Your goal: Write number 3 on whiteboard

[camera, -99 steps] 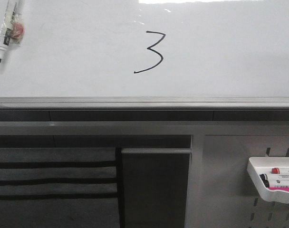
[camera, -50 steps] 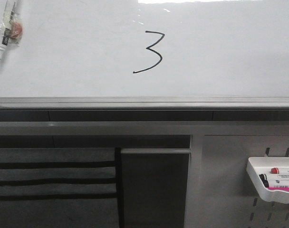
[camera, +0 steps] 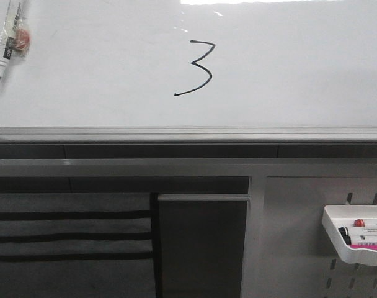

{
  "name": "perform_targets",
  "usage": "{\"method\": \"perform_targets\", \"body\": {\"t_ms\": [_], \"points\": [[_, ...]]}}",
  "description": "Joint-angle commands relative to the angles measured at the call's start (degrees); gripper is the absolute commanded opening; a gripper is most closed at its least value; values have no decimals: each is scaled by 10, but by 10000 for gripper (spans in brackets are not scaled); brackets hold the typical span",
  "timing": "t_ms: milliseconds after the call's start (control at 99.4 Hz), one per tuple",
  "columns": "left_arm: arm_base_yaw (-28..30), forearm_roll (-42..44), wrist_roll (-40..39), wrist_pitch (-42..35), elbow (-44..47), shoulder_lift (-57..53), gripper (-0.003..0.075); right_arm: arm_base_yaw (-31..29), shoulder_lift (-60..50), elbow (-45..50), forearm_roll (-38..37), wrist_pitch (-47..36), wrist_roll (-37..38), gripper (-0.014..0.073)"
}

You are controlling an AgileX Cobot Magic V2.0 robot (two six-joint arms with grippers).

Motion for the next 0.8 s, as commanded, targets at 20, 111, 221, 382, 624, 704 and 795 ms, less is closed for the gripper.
{"method": "perform_targets", "body": {"t_ms": [20, 111, 221, 382, 624, 704, 795], "points": [[-3, 0, 0, -44, 4, -16, -20, -4, 5, -17, 5, -41, -5, -68], [-3, 0, 0, -44, 4, -16, -20, -4, 5, -17, 5, -41, -5, -68], [-3, 0, 0, -44, 4, -16, -20, -4, 5, -17, 5, -41, -5, -68], [-3, 0, 0, -44, 4, -16, -20, -4, 5, -17, 5, -41, -5, -68], [-3, 0, 0, -44, 4, -16, -20, -31, -57, 38, 5, -85, -5, -68], [-3, 0, 0, -44, 4, -16, -20, -51, -107, 92, 17, -124, -5, -68], [-3, 0, 0, -44, 4, -16, -20, -56, -167, 147, 18, -143, -5, -68]]}}
